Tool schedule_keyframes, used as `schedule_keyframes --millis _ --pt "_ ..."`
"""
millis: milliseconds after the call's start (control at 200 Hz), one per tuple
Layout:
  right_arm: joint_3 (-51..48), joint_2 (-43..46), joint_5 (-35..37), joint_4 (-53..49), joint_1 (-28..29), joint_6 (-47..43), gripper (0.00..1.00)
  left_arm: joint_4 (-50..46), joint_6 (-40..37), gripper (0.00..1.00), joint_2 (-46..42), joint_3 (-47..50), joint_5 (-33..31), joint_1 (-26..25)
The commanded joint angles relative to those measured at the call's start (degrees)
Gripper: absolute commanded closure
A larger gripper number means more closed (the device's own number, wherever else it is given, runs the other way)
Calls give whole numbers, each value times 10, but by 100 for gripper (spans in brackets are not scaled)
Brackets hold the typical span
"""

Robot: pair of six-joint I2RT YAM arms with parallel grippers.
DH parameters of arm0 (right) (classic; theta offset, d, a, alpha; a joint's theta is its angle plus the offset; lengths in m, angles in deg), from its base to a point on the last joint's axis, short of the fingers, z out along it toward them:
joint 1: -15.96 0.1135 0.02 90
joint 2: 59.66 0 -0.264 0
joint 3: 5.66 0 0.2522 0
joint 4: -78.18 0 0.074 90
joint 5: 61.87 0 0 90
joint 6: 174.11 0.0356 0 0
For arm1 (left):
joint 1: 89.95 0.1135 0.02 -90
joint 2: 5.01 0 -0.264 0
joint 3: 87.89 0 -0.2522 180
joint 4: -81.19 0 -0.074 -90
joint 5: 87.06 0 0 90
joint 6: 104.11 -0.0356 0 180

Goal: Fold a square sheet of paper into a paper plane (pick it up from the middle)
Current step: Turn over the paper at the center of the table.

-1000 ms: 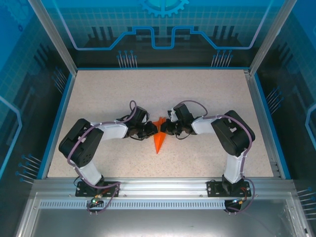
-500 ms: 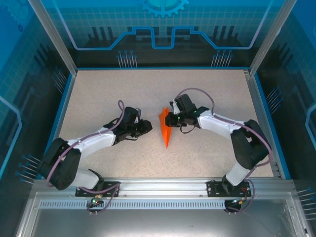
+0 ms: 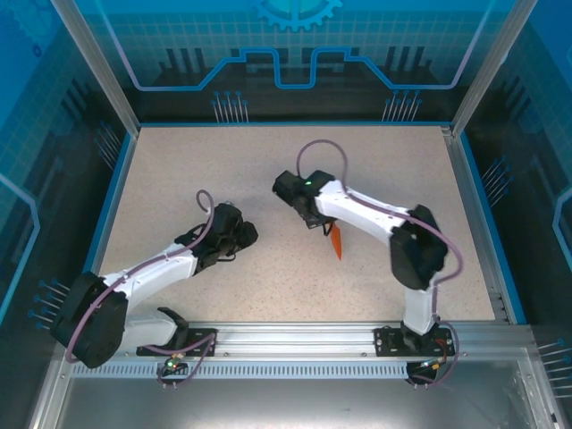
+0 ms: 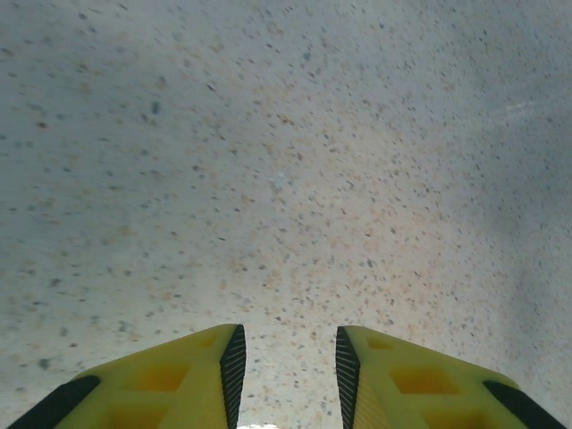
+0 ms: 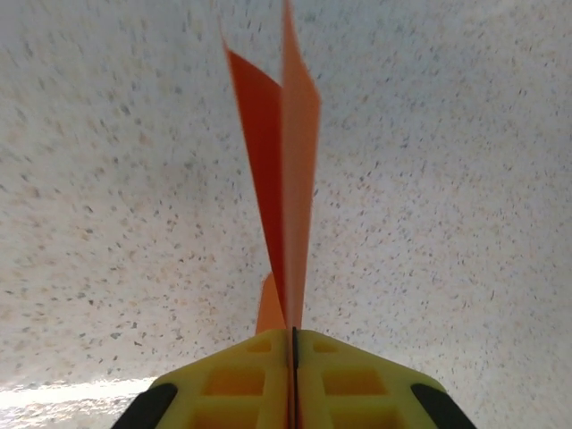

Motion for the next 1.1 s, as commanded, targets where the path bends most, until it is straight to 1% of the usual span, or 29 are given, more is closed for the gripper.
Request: schedule_keyframes --millis 0,50,80,160,240,260,315,335,395,425,455,500,555,585,650,730,790,845,880,920,960,1095 --pt "69 -88 26 -93 33 50 90 -32 3 65 -28 18 -54 10" --pt "108 -126 21 -111 43 62 88 -35 4 64 -43 27 -61 14" --pt "129 -151 15 -118 48 70 88 -38 7 62 -52 33 -64 15" --pt "175 -193 -20 -119 60 69 86 -43 14 61 -74 48 -66 21" --pt "192 -204 -66 -89 71 56 74 -54 14 59 -96 56 -71 25" --pt "190 -202 -82 -75 73 48 73 -59 15 59 -100 56 -73 26" --pt "175 -187 -139 -23 75 23 72 -69 12 57 -113 57 -77 28" --pt "169 -181 -158 -5 75 16 70 -71 12 57 -117 58 -78 28" --pt "147 -156 -219 49 73 -9 61 -77 11 55 -126 58 -77 30" --pt "135 -140 -240 69 73 -14 51 -79 11 55 -130 58 -76 30" --pt "120 -121 -260 91 73 -25 45 -81 11 54 -132 58 -73 30" --pt "91 -85 -292 129 72 -42 39 -81 13 54 -134 57 -66 31" --pt "55 -45 -306 164 68 -51 31 -78 13 53 -134 57 -55 30" --pt "29 -19 -315 183 63 -58 29 -76 13 53 -132 57 -50 30" --pt "-32 37 -338 227 41 -63 28 -66 13 53 -127 54 -32 30" --pt "-129 102 -397 311 -8 -63 33 -42 10 52 -117 54 0 30" --pt "-203 132 -480 382 -59 -57 39 -20 10 52 -101 52 30 29" --pt "-251 135 -570 440 -103 -55 45 1 9 51 -84 48 60 29" --pt "-264 130 -598 457 -125 -49 47 12 8 52 -70 44 78 29" --pt "-270 122 -616 467 -139 -55 46 17 8 51 -54 37 95 29" --pt "-267 109 -631 471 -147 -71 43 22 6 52 -39 31 109 28" --pt "-230 44 -666 471 -161 -92 43 37 8 51 -2 20 137 28"
